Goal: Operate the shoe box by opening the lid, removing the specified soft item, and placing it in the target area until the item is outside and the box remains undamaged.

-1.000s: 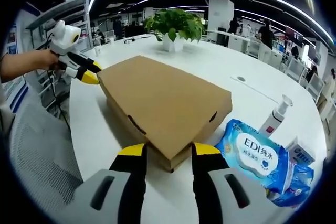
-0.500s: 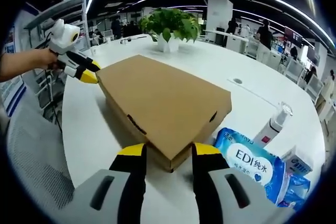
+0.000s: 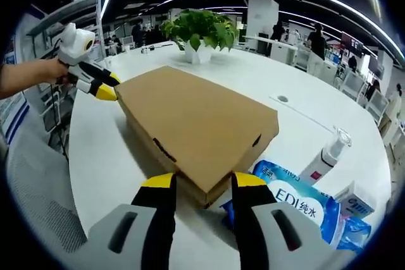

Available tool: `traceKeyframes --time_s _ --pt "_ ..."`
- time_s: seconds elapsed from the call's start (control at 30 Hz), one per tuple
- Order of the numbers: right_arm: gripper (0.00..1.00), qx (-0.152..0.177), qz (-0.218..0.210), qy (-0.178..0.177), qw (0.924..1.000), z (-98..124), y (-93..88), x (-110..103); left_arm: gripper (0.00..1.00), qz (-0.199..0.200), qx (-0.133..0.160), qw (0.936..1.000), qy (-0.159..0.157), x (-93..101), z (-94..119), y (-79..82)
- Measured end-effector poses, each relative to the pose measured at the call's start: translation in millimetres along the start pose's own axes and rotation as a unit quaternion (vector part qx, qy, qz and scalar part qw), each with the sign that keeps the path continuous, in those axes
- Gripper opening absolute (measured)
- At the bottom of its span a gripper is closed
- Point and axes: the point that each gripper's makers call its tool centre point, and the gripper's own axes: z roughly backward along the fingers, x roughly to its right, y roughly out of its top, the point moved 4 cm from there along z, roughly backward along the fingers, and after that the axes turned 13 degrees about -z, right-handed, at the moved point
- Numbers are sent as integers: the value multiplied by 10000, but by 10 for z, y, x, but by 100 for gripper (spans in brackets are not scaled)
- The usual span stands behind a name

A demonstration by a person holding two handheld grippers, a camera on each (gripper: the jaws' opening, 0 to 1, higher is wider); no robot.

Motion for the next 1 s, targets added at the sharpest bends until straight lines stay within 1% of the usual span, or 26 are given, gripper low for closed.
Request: traceKeyframes --time_s 0.13,0.17,0.23,0.27,0.3,0.43,0.63,0.8,1.0 --pt "32 15 0 -7 10000 5 -2 -5 31 13 22 10000 1 12 11 4" --pt "33 39 -125 10 9999 13 2 -7 32 66 17 10000 11 14 12 0" --pt "35 112 -318 36 9994 34 18 -10 37 85 23 9999 113 2 22 -1" --pt "38 123 -304 16 9995 49 18 -10 39 56 76 9998 197 -7 41 8" --pt "40 157 -281 -13 9995 72 20 -12 41 74 83 9997 214 -5 59 8" --pt "41 164 -134 -78 9997 162 -19 -5 46 109 163 9995 266 27 159 19" --pt "46 266 -116 -217 9993 401 -101 68 50 103 339 9988 327 156 348 18" --pt "52 451 -271 -439 9976 654 -164 195 57 60 442 9983 369 298 497 -10" --pt "59 614 -465 -701 9946 976 -257 335 65 78 582 9973 438 414 668 -26"
